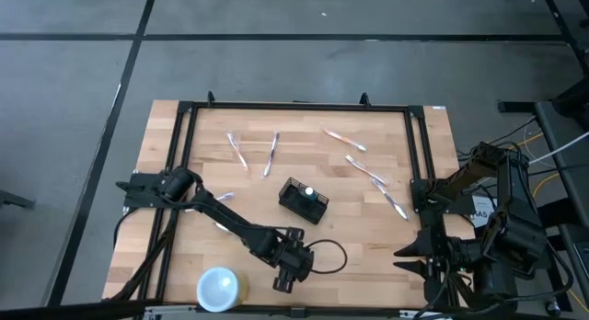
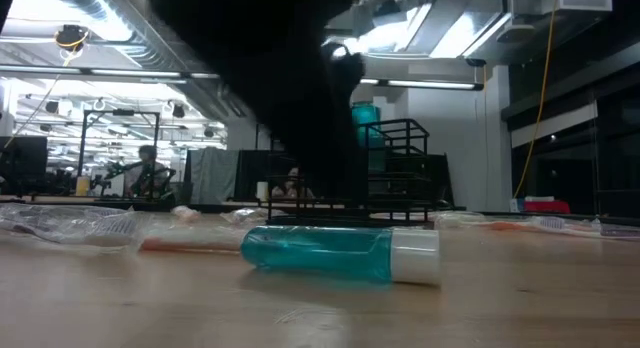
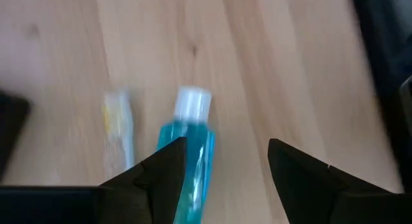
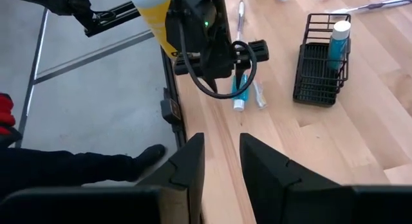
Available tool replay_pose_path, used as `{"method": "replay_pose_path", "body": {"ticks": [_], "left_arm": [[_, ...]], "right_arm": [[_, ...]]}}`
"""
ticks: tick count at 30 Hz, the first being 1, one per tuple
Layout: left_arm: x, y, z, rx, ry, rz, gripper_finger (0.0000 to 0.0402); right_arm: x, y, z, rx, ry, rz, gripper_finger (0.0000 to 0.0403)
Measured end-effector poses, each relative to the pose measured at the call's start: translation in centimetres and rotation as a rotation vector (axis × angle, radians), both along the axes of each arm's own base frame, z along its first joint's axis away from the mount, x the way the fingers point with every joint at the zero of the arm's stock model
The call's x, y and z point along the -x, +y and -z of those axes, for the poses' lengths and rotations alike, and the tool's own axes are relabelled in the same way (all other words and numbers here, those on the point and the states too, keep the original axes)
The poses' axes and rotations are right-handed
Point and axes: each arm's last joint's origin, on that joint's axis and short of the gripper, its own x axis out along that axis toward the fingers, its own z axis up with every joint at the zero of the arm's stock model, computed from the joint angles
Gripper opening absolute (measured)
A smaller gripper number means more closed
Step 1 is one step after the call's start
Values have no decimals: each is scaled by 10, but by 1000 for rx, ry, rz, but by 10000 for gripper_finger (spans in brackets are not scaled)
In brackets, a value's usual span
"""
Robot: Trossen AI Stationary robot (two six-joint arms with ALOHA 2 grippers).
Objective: Pick & Place toothbrushing station
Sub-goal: Put the blue mouthwash into the wire organizer
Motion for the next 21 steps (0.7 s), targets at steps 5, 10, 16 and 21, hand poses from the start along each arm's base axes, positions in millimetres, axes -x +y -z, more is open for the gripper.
{"method": "replay_pose_path", "body": {"ticks": [5,10,16,21], "left_arm": [[-6,1,-6,-2,-48,27,214],[-12,8,-3,-23,-67,56,214],[-21,19,8,-26,-59,68,214],[-27,16,19,-18,-75,99,214]], "right_arm": [[0,0,0,-2,-8,5,100],[-1,0,-1,4,-20,12,100],[0,0,-1,5,-22,13,100],[-1,0,-1,-2,-23,15,100]]}}
